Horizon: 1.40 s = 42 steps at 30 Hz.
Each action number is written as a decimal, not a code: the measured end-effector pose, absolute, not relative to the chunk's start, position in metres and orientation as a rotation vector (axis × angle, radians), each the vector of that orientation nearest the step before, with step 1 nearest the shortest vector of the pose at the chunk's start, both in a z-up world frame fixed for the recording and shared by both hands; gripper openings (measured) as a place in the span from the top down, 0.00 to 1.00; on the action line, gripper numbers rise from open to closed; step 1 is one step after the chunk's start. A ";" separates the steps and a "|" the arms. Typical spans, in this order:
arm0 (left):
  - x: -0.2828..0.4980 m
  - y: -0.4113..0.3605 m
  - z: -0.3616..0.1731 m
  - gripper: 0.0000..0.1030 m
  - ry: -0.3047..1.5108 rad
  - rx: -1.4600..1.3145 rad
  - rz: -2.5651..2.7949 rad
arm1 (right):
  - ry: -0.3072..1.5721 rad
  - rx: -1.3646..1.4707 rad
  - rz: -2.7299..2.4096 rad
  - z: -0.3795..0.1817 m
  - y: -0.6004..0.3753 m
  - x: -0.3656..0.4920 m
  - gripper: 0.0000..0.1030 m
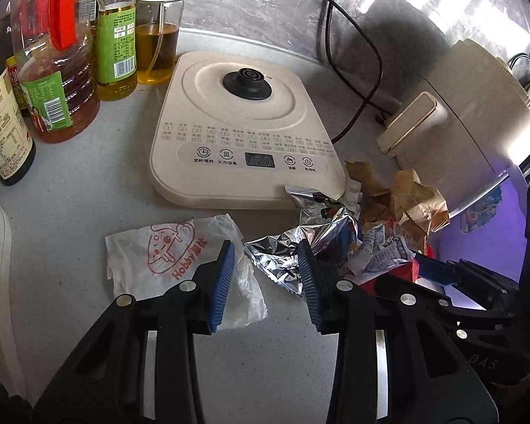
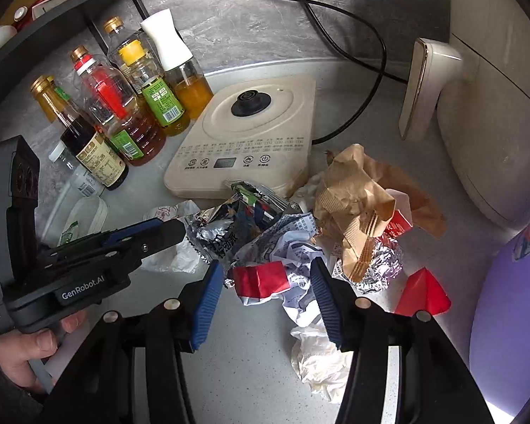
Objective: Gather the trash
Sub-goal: 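Grasp crumpled foil with the left gripper while the right gripper grasps red-and-white paper, then carry the foil and paper to the lavender bucket and release both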
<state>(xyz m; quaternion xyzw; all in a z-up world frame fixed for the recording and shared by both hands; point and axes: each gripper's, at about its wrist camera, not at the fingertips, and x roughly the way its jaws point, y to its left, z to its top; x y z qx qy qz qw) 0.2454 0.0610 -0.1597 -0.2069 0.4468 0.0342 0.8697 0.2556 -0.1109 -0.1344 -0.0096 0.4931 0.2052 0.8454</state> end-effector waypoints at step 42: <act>0.154 0.041 -0.018 0.99 0.580 -0.338 0.078 | 0.836 0.018 0.417 -0.066 -0.131 0.197 0.71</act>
